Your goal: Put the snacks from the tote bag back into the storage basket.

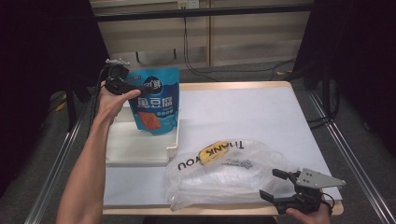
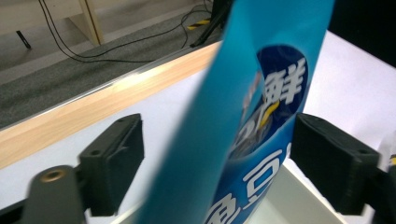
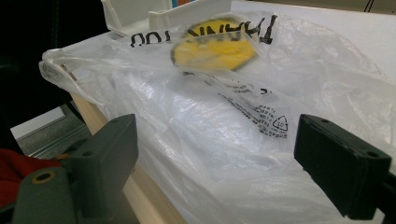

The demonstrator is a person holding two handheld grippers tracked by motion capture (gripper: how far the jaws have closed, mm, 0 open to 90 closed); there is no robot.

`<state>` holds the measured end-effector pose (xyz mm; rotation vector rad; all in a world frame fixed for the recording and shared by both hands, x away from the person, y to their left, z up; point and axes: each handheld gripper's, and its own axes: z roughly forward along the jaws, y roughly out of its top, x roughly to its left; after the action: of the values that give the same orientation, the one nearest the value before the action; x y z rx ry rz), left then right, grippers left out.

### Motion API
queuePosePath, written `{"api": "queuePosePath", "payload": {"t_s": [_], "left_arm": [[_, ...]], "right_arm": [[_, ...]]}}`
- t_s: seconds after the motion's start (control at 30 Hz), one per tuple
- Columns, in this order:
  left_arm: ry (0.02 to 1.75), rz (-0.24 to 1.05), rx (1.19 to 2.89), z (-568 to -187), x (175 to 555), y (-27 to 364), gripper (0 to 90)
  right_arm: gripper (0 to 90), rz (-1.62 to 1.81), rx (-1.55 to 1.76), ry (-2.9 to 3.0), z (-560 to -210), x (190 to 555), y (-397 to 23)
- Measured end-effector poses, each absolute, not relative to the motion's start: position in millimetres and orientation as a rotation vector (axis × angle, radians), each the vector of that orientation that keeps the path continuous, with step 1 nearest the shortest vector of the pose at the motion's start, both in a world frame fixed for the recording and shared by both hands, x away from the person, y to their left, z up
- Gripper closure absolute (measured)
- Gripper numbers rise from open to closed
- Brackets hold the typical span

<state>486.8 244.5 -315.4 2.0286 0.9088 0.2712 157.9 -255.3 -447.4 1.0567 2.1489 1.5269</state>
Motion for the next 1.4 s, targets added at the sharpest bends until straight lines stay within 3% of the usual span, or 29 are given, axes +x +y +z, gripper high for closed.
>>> {"api": "queuePosePath", "payload": {"t_s": [0.3, 0.53, 0.83, 1.4], "left_arm": [[0.911, 0.264, 2.008, -315, 481, 253, 8.5], [0.923, 0.338, 2.002, -310, 473, 250, 2.5], [0.938, 0.280, 1.973, -322, 467, 265, 4.2], [0.896, 0.472, 1.964, -321, 434, 272, 4.9]], "right_arm": [[13.8, 1.522, 1.066, 2.142, -449, 159, -257], [13.7, 1.525, 1.065, 2.141, -449, 159, -258], [13.8, 1.523, 1.053, 2.152, -447, 158, -255], [14.0, 1.510, 1.060, 2.129, -446, 159, -255]]}}
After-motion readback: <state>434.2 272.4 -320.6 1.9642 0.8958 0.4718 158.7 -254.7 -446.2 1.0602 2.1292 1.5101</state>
